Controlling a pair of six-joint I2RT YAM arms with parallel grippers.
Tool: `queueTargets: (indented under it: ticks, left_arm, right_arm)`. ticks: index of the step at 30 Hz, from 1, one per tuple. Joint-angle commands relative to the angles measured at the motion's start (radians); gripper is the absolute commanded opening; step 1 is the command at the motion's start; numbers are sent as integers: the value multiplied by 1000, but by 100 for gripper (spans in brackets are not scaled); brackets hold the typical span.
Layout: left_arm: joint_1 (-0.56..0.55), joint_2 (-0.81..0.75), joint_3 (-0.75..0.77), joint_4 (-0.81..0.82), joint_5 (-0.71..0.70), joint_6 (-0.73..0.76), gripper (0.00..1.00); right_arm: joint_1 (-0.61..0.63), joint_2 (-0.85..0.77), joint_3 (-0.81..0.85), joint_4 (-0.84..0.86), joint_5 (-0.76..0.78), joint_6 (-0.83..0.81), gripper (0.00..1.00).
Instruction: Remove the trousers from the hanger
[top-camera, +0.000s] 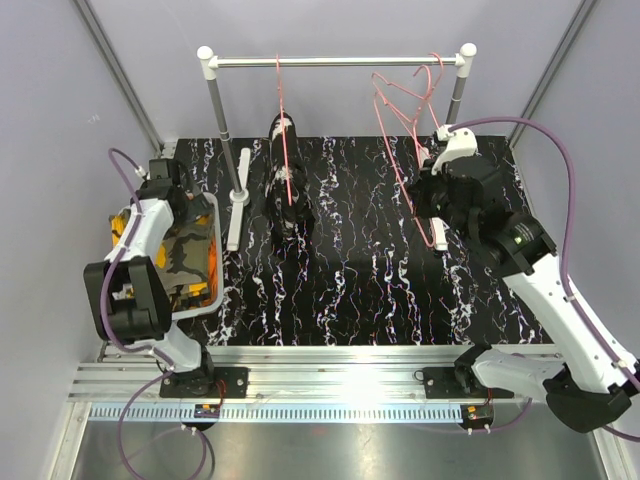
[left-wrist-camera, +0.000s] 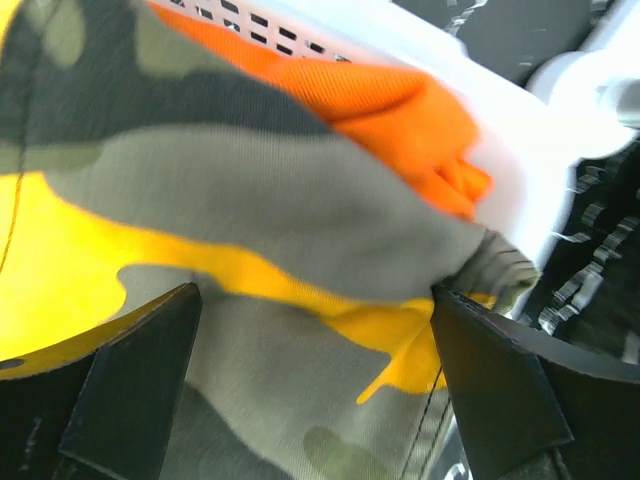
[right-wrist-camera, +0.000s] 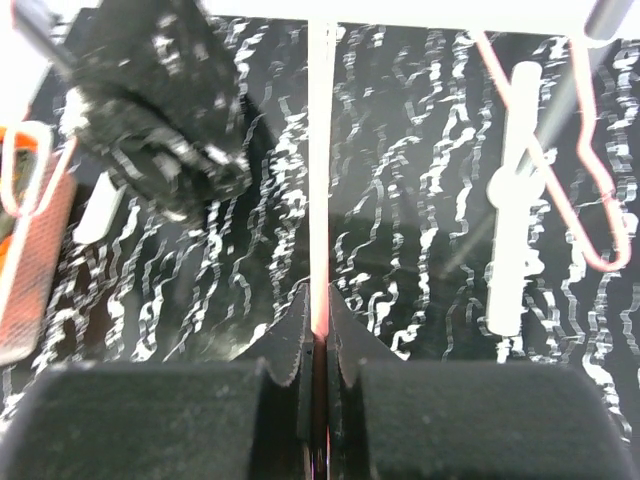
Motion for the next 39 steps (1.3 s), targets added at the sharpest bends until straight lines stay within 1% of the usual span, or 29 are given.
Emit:
queueTargets:
  ticks: [1, 3, 7, 8, 9, 11, 12, 15, 16, 17, 18, 20, 23, 27, 29, 31, 32, 34, 35, 37, 38, 39]
  left_arm:
    - [6, -128, 15, -65, 62, -3, 99]
    - [6, -197, 55, -105, 62, 20, 99]
    - [6, -329, 118, -182, 8, 43, 99]
    - [6, -368, 123, -202, -1, 52, 99]
    - [6, -433, 127, -208, -11, 55, 99]
    - [6, -507, 121, -226, -29, 72, 99]
    - [6, -574, 114, -234, -26, 75, 99]
    - [6, -673, 74, -231, -23, 95, 99]
    - [6, -729, 28, -221, -41, 103, 99]
    - [6, -754, 10, -213, -55, 114, 99]
    - [6, -771, -6, -214, -81, 118, 99]
    - [6, -807, -43, -216, -84, 130, 99]
    - [6, -845, -79, -208, -55, 147, 99]
    - [6, -891, -110, -184, -14, 167, 99]
    - [6, -899, -110, -184, -1, 173, 99]
    - [6, -905, -109, -184, 9, 178, 99]
    - [6, -906, -106, -187, 14, 178, 99]
    - [6, -912, -107, -188, 38, 180, 99]
    - [6, -912, -106, -185, 51, 181, 99]
    - [5, -914, -106, -188, 92, 175, 99]
    - [6, -914, -103, -196, 110, 175, 99]
    - [5, -916, -100, -199, 147, 174, 99]
  right_arm:
    - [-5, 45, 96, 7, 107, -38, 0]
    - [-15, 90, 125, 7, 107, -50, 0]
    - [-59, 173, 234, 11, 61, -62, 0]
    - [-103, 211, 253, 11, 36, -61, 0]
    - [-129, 231, 270, 17, -35, -49, 0]
    - [-174, 283, 308, 36, -100, -48, 0]
    - [-194, 298, 316, 45, -129, -55, 0]
    - [-209, 366, 351, 62, -151, -73, 0]
    - [-208, 383, 371, 61, -156, -73, 0]
    - [-208, 415, 379, 59, -160, -68, 0]
    - [-209, 429, 379, 62, -163, -67, 0]
    - [-209, 463, 371, 73, -165, -61, 0]
    - [-211, 484, 330, 97, -165, -39, 0]
    - [-213, 472, 253, 148, -176, -19, 0]
    - [-213, 463, 239, 148, -173, -12, 13]
    - [-211, 454, 238, 143, -171, -12, 20]
    - [-213, 440, 238, 137, -174, -10, 33]
    - [-213, 409, 238, 131, -195, -9, 47]
    - [-213, 395, 239, 127, -208, -15, 56]
    - [-211, 374, 247, 114, -246, -18, 64]
    - [-213, 351, 247, 104, -260, -13, 76]
    - [-213, 339, 251, 103, -301, -10, 85]
